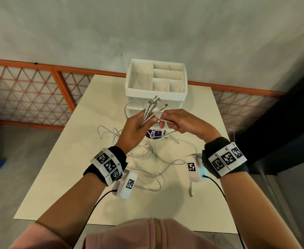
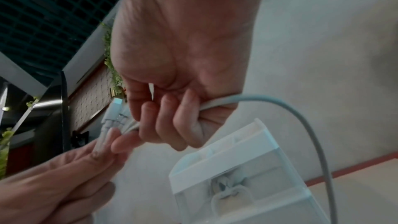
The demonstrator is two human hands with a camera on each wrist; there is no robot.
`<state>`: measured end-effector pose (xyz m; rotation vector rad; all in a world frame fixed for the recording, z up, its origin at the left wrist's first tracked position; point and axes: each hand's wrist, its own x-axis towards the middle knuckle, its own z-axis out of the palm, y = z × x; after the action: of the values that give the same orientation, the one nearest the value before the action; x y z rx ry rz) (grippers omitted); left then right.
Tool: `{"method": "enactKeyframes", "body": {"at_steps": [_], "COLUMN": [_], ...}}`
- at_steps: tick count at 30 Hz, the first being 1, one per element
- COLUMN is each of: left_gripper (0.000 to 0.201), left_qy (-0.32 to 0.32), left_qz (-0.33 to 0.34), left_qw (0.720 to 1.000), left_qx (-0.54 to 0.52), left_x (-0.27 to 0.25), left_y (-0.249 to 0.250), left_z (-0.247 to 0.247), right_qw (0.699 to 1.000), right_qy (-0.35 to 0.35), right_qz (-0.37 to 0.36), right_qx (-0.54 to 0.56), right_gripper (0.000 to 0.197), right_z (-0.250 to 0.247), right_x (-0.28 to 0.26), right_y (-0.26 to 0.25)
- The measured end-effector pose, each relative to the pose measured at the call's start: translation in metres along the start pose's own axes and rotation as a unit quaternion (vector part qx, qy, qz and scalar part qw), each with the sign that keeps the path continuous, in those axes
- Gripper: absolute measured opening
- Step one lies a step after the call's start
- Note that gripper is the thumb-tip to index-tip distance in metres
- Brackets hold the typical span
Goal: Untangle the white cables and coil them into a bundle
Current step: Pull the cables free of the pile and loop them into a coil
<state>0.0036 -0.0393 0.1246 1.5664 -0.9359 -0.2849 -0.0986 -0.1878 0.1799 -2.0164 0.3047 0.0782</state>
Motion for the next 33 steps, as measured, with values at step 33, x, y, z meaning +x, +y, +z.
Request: {"method": "enactKeyframes", "body": {"at_steps": [33], "left_gripper": [0.019], "left_qy": [0.062], "left_qz": [-0.027], "left_qw": [0.993], "left_qx": [0.096], "left_x": [0.014], "left_y": [-0.019], "left_z": [-0.01], "right_qw": [0.989], "right_qy": [0.078], "right_qz": [-0.039], "right_qx": [-0.121], "right_gripper": [0.016], "right_z": [-0.017], "right_x": [0.026], "right_y": [0.028]}}
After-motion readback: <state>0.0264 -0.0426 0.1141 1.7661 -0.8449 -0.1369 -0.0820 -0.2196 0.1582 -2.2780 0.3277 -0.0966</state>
